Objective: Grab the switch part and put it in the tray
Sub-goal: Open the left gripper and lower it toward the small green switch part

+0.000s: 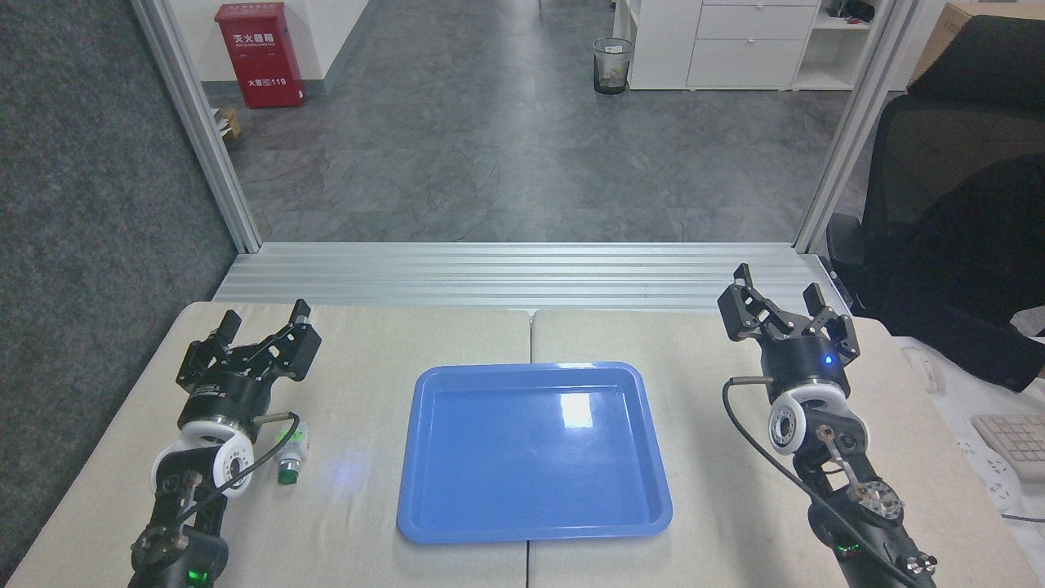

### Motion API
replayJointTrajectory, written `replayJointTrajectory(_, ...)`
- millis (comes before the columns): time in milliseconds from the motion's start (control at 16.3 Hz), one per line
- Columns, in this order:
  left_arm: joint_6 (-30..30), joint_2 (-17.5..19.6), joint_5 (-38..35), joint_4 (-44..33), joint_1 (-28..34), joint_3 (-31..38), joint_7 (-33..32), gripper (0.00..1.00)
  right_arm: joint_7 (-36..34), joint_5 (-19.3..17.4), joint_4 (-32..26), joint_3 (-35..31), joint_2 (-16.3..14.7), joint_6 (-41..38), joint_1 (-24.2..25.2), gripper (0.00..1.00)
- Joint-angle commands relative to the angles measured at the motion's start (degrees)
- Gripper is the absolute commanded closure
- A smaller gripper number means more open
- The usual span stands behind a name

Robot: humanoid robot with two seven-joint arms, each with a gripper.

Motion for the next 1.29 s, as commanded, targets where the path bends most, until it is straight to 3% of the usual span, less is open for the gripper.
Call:
replayJointTrajectory(0,1.9,0.3,1.9,-2.0,-0.1,0.4,1.0,0.00,0.0,0.0,0.0,0.0,0.0,0.0,0.0,0.00)
replayJointTrajectory(1224,1.3,2.3,-0.2,-1.2,3.4,-0.3,1.2,0.00,0.0,0.0,0.0,-0.1,0.0,0.0,0.0,0.00)
